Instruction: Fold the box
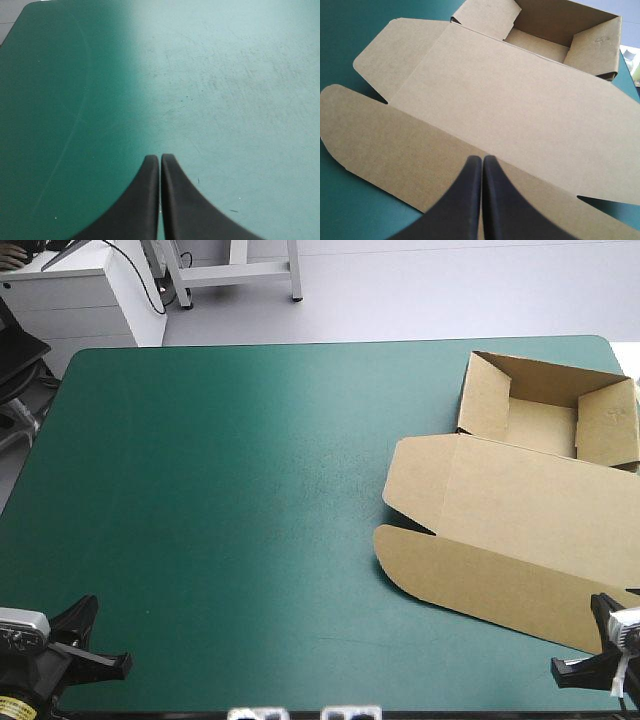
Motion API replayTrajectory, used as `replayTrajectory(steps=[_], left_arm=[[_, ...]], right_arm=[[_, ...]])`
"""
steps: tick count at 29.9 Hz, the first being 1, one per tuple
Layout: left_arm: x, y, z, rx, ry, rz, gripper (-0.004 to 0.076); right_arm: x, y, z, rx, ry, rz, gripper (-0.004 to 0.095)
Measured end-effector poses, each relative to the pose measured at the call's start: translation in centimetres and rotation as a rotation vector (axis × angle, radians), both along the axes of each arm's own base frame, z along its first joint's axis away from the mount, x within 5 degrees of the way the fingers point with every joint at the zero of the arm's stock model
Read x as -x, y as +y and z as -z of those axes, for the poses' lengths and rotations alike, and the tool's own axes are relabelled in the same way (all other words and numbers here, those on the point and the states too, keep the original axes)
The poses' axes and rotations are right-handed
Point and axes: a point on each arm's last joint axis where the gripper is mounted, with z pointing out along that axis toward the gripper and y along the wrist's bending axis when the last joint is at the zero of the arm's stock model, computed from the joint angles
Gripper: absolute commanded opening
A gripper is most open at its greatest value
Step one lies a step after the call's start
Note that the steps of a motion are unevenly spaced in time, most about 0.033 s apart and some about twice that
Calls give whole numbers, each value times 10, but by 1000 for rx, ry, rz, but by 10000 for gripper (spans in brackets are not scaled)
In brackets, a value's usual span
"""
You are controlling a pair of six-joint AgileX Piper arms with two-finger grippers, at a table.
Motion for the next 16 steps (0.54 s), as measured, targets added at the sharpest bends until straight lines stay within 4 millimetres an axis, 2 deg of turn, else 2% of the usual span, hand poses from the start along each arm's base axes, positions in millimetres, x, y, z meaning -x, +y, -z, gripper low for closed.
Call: replayTrajectory(steps=[8,16], left_arm=[[-4,-3,11,14,37,12,-8],[-5,-6,17,47,64,32,-8]], right_arm=[[-7,1,40,-25,21,9,-5],[-14,3,59,-44,66,-2,-5]])
